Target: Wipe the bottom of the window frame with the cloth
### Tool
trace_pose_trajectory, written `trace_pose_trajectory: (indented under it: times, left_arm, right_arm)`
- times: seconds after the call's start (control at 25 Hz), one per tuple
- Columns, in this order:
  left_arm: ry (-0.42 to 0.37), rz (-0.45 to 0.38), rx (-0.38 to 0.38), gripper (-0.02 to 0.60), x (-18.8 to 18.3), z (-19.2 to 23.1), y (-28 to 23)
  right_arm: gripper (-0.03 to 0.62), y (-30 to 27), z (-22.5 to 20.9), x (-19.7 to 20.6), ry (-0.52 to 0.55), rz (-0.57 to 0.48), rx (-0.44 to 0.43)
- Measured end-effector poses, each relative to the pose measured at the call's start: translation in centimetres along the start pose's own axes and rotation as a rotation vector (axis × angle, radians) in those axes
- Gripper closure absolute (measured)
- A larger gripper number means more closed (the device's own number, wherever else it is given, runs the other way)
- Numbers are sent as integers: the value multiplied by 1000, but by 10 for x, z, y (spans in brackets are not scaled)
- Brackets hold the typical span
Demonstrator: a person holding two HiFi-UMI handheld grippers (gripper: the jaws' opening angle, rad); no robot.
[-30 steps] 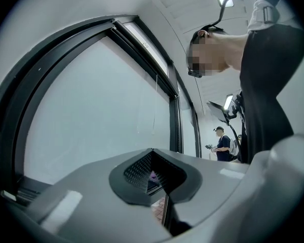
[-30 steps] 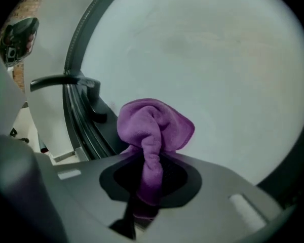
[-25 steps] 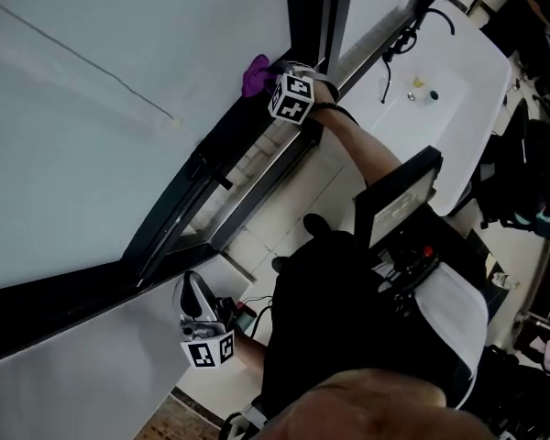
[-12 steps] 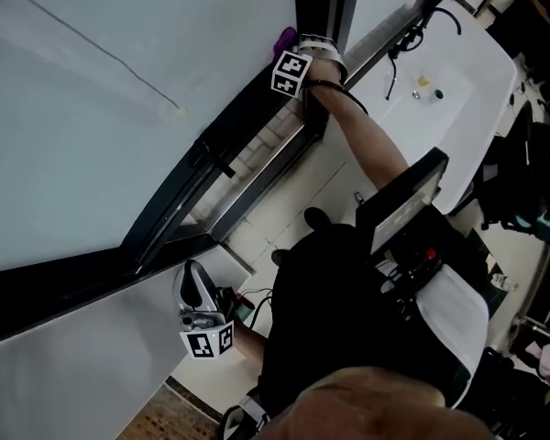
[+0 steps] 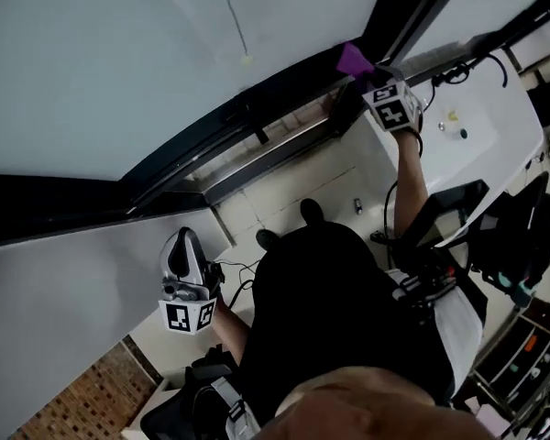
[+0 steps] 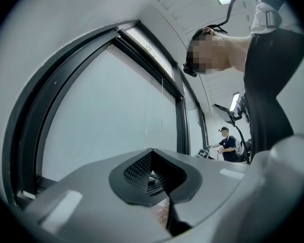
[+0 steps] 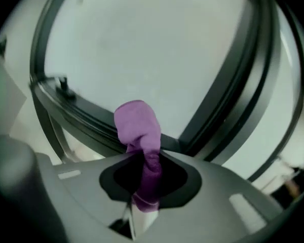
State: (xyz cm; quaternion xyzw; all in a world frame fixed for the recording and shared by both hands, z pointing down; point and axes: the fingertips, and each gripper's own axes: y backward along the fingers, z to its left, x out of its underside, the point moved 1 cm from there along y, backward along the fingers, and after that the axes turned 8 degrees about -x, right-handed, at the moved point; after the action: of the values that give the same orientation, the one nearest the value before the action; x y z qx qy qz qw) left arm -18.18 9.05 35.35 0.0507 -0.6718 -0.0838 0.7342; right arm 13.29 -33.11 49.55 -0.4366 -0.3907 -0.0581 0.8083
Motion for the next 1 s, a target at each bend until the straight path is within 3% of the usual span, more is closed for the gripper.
trace_pose_trajectory:
  times: [0.16,0.28,0.56,0.8,1.0]
  left_arm:
    - [51,6,52,580,7,-3,-20]
    - [112,19,72,580,13,-5,-30]
    - [203,34,45,578,18,-14,-45]
    - [158,77,45,578,25,-34,-49]
    - [129,112,-14,580,31,-46,-42]
  right_arm:
    - [525,52,82,-16,-433,-458,-511]
    - [525,78,140,-25,-596,-611,-773]
    - [525,108,242,-26,-704,-689,-1127]
    - [526,137,268,-54,-587,-751,-1322]
    - [525,153,272,-61,-514,-789,-1423]
